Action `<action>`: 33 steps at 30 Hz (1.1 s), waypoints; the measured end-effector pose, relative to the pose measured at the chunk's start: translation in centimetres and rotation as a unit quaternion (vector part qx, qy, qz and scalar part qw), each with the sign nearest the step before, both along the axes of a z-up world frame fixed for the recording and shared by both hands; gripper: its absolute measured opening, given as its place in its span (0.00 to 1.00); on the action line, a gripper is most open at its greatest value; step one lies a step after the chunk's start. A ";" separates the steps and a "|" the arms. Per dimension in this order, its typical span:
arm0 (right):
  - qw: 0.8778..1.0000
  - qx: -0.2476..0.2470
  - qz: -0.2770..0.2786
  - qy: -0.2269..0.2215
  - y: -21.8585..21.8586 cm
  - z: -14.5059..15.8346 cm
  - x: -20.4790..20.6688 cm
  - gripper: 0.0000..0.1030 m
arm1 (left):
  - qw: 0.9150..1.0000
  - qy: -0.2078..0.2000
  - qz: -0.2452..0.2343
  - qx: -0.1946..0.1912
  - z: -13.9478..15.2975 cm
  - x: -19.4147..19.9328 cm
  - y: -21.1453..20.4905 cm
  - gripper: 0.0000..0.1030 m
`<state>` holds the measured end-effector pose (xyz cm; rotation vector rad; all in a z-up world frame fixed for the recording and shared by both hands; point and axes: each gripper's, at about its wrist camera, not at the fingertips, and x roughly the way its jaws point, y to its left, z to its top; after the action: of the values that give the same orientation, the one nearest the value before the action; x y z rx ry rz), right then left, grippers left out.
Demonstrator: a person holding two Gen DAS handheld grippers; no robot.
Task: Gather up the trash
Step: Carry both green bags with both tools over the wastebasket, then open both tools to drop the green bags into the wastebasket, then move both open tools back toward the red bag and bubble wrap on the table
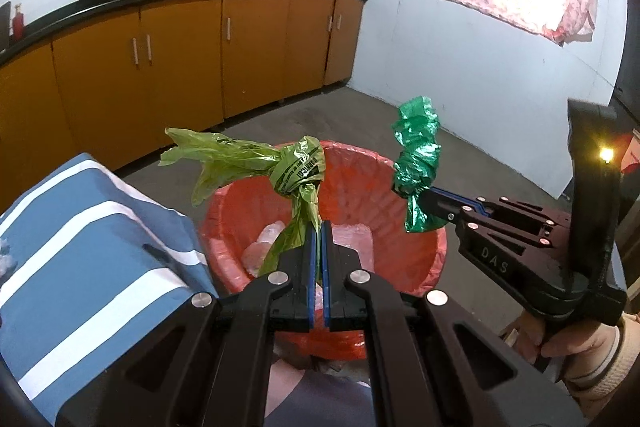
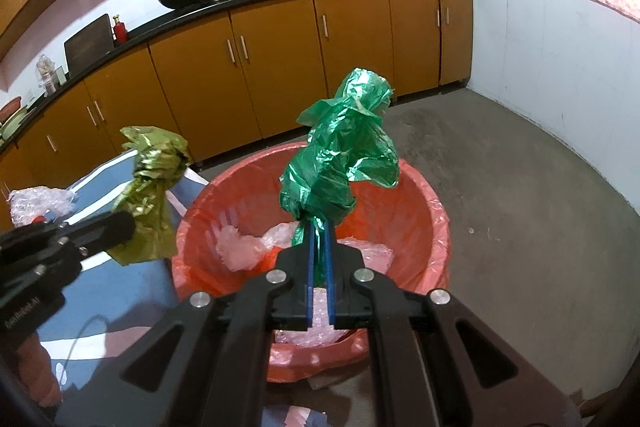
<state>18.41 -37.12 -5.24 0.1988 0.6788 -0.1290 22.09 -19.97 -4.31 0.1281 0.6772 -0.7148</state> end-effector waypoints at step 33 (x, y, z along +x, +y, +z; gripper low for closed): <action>1.000 0.019 0.008 0.011 -1.6 -1.9 1.8 0.24 | 0.998 0.058 0.013 0.005 -2.5 2.0 -0.6 0.33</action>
<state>20.24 -38.74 -7.14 0.2281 0.7042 -0.1042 24.06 -20.60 -6.85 0.0862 0.7923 -0.6974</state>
